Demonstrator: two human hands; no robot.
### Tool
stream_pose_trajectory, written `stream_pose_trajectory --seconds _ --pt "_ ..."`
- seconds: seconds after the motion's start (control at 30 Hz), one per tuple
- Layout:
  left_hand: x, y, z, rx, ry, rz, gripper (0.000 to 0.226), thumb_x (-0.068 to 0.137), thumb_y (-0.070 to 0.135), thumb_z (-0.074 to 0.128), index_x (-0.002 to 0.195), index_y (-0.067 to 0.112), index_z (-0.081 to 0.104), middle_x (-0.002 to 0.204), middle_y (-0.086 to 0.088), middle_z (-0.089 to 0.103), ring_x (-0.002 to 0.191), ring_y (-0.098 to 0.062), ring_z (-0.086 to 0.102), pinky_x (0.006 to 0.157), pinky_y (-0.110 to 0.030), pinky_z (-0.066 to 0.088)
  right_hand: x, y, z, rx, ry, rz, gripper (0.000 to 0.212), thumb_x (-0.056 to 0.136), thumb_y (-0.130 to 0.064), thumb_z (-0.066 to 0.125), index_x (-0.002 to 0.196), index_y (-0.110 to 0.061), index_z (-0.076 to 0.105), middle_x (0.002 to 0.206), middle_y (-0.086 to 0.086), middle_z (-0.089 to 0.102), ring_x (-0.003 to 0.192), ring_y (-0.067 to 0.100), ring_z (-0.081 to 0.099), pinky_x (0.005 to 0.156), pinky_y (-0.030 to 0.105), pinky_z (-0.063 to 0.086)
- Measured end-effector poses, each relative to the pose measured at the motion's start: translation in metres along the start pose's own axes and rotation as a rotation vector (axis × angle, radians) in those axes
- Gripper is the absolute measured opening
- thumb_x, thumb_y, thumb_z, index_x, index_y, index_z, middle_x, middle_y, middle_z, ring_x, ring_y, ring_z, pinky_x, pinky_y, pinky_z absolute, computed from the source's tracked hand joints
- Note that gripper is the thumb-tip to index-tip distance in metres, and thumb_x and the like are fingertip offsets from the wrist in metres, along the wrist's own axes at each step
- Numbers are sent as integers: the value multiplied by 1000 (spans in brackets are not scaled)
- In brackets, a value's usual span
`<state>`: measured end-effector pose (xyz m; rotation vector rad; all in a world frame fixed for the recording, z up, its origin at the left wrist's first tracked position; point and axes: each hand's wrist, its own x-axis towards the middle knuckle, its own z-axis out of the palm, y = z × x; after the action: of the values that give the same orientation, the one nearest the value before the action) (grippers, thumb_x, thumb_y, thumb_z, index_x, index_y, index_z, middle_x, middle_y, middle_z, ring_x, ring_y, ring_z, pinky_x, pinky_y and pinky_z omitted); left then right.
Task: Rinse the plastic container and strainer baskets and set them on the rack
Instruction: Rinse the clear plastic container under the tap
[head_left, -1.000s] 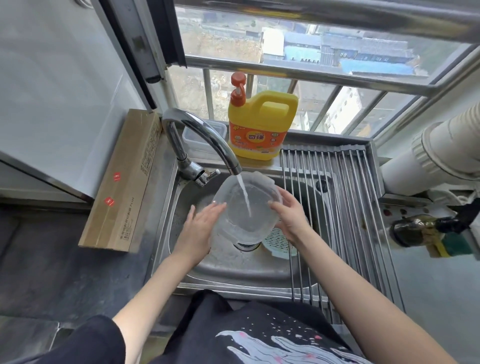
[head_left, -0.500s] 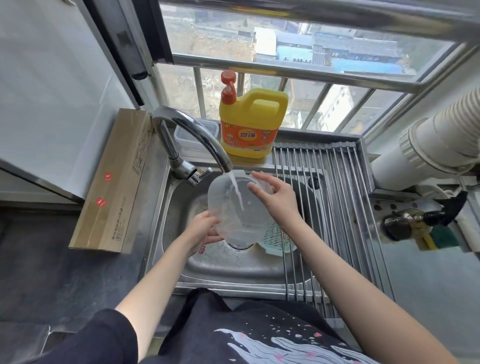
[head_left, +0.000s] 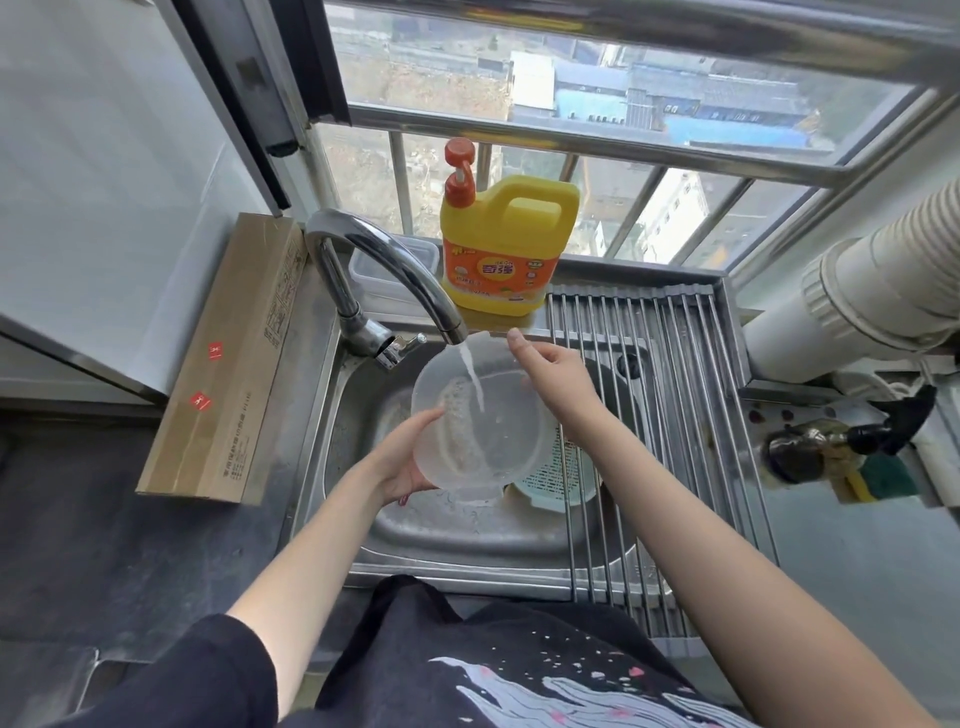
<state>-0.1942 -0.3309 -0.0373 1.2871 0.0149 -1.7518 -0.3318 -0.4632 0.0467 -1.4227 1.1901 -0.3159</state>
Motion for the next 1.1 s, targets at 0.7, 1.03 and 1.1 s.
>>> stream_pose_trajectory --seconds 0.7,1.03,1.1 --pt "19 -11 13 -59 362 164 78 65 70 64 113 9 68 106 -18 71 95 -32 68 87 -49 53 6 56 44 -1383 -831 -273 68 100 -42 37 152 -31 -4 161 -8 -9 148 17 -9 111 67 -3" --pt "19 7 17 192 543 400 44 95 39 52 117 4 65 105 -9 66 81 -15 64 67 -25 51 19 56 39 -1208 -558 -327 61 102 -37 35 154 -28 3 161 4 -5 148 24 -4 118 43 2" --pt "15 7 23 171 545 424 41 95 40 53 114 6 65 104 -8 67 81 -15 64 63 -24 53 18 53 44 -1181 -474 -269 67 100 -45 32 154 -26 -4 161 2 -9 148 28 -11 118 48 -5"
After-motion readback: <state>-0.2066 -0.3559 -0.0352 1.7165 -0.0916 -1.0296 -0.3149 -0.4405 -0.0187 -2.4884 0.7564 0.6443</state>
